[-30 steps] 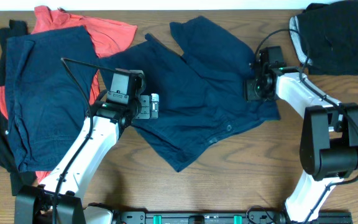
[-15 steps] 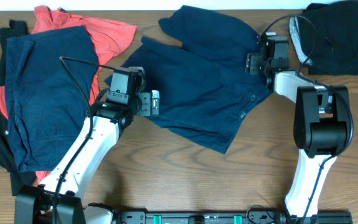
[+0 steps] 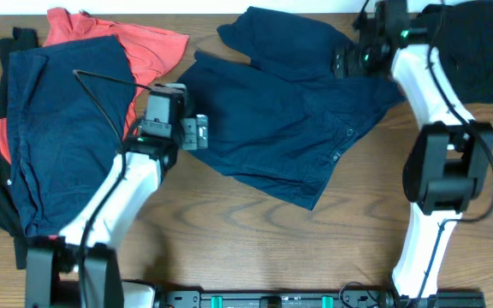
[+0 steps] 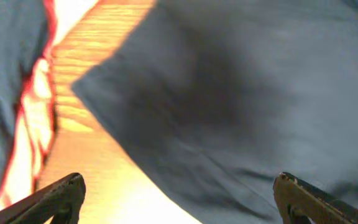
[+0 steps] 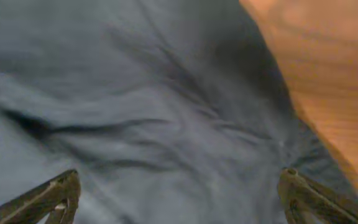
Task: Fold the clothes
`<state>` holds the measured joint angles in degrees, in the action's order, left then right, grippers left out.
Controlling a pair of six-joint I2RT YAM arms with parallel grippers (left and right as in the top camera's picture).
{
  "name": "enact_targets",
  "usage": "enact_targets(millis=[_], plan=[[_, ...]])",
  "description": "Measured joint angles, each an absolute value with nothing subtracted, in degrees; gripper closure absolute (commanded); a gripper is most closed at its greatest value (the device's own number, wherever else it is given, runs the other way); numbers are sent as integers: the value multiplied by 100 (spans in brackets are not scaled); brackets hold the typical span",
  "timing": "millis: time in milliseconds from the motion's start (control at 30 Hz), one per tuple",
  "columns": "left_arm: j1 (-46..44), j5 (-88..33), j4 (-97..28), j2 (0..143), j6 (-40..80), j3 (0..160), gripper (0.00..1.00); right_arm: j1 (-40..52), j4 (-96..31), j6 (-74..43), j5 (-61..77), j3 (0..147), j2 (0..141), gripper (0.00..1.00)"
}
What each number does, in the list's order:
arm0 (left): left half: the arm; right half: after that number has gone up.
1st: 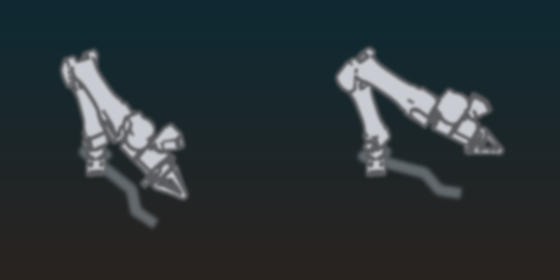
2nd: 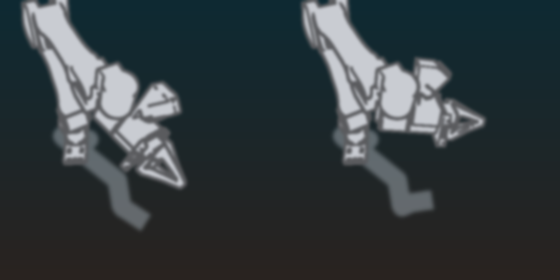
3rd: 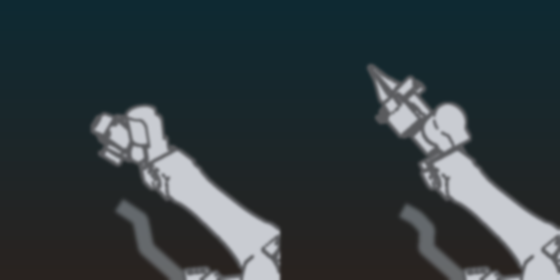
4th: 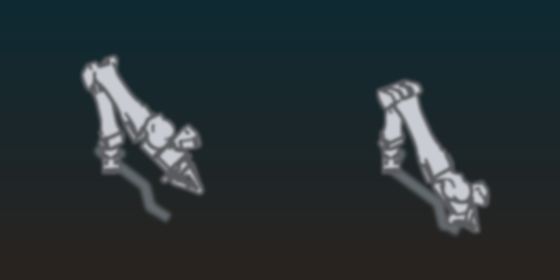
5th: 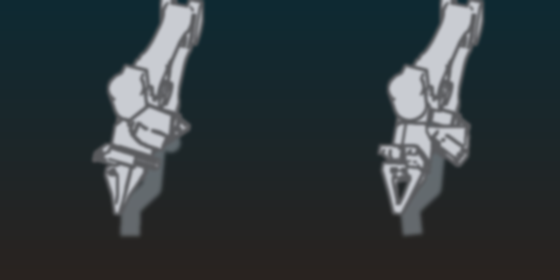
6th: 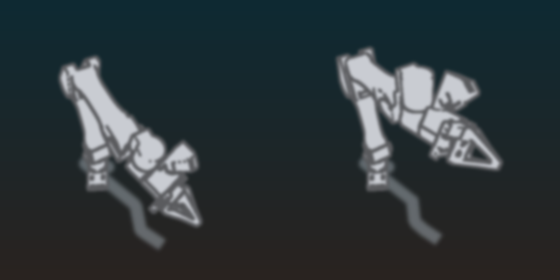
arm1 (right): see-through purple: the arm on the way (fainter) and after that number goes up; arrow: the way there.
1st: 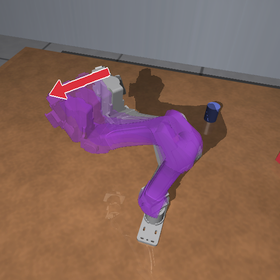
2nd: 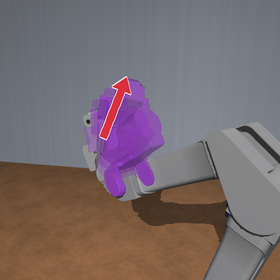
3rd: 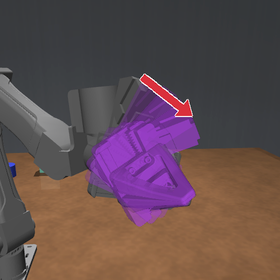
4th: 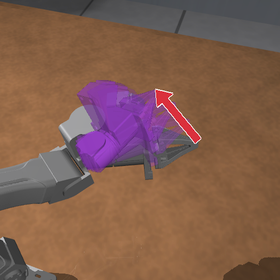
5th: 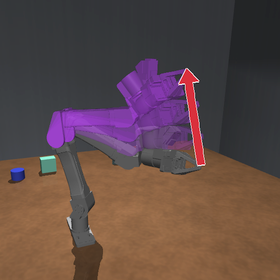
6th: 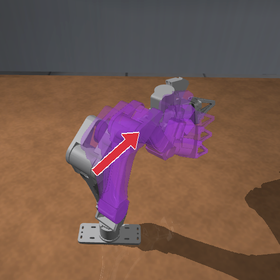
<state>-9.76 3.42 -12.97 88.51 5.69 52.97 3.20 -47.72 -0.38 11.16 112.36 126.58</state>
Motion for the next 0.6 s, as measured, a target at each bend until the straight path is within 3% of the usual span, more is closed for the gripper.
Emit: enact_targets(millis=[200, 433, 600], plan=[[-342, 390, -587, 9629, 1000, 5297, 0, 729, -5570, 110, 1256, 11550, 11863, 2], [-134, 373, -143, 10136, 1813, 5297, 8, 1428, -5898, 198, 1275, 11563, 11856, 10], [-139, 161, 25, 10217, 2014, 5297, 23, 1778, -5894, 198, 1251, 11561, 11865, 15]])
